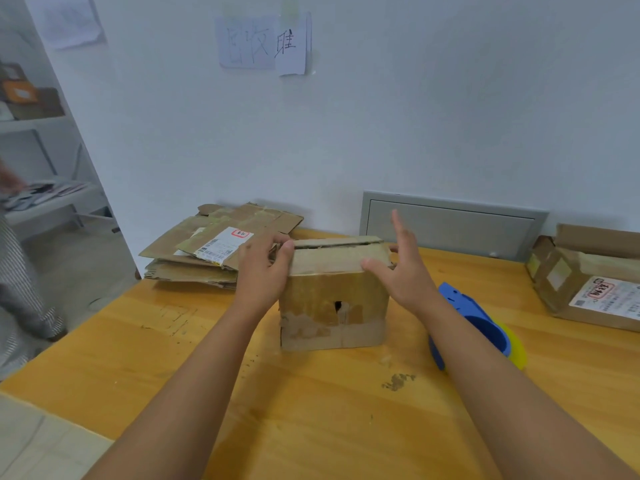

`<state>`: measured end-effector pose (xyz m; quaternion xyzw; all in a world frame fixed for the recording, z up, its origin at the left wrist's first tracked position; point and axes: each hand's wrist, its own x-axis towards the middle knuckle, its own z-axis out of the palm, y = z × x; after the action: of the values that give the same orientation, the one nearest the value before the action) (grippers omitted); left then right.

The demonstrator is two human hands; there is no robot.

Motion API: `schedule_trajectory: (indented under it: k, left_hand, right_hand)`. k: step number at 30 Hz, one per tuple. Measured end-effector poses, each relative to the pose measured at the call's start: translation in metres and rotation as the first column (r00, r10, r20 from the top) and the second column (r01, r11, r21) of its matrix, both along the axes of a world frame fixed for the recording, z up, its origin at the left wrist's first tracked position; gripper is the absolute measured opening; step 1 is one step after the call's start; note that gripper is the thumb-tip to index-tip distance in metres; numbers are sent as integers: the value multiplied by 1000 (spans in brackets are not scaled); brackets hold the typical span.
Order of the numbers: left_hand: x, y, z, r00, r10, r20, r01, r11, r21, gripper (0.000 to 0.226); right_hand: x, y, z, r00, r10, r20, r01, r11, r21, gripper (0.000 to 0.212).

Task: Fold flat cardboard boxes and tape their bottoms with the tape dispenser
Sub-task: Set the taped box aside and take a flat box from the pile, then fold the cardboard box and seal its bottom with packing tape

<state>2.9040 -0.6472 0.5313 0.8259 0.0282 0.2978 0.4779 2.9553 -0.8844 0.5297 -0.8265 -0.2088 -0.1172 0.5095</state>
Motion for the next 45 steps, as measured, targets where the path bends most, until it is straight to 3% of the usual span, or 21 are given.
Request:
schedule_trajectory:
  k: [4,6,9,12,13,15,18,24,28,30,32,34,36,38,41,45]
  left_hand:
    - [-2,1,4,1000,14,7,-15,1000,27,22]
    - [-7,2,6,1000,1,-12,1,988,154,28]
    - [-17,0,6,986,-17,-167,93,886,455,68]
    - [-23,-4,5,979,42,-198,98,757,646,86]
    - [-24,-5,4,981,33,-189,99,756,646,87]
    - [-24,-5,4,982,-2,-190,119,786,607,83]
    - [-24,-6,7,977,-29,-210,152,785,600,79]
    - [-23,0,5,982,-114,-150,187,695,694,75]
    - [-22,-3,2,985,-101,-137,167,718,676,75]
    - [-22,-4,3,986,-92,-141,163,724,671,80]
    - [-22,-6,3,986,-86,-143,160,727,667,80]
    - [-23,-8,3,986,-77,-147,156,733,662,76]
    - [-24,-10,5,986,-68,-152,153,732,664,75]
    - [-25,-12,8,985,-67,-160,158,727,668,77]
    - [-27,-17,12,985,-72,-154,157,739,656,78]
    - [-23,-30,15,986,-102,-131,163,745,647,67]
  right_hand:
    - [4,3,-1,999,44,31,-38,985,-168,50]
    - [3,3,-7,996,16,86,4,973,-229,42]
    - [3,3,-7,991,-13,132,56,944,-325,47]
    - [1,-1,0,996,34,79,3,902,-432,87]
    - [0,-3,2,997,51,64,-15,883,-469,101]
    - [-2,-5,4,996,66,59,-26,856,-516,107]
    - [-9,-3,6,995,42,93,12,856,-517,98]
    - [-23,-1,2,990,6,144,74,834,-546,92]
    - [-29,-19,-5,996,13,88,27,896,-442,85]
    - [-35,-36,-15,994,-79,74,102,914,-394,81]
    - [-42,-58,-26,962,-245,124,274,830,-486,70]
    - [-51,-76,-35,919,-363,157,367,637,-677,68]
    - [-58,-87,-43,910,-398,116,318,491,-811,74]
    - [-64,-92,-48,911,-405,78,268,438,-858,78]
    - [-70,-89,-52,922,-380,76,269,486,-831,70]
    - [-69,-96,-45,927,-365,81,322,669,-670,55]
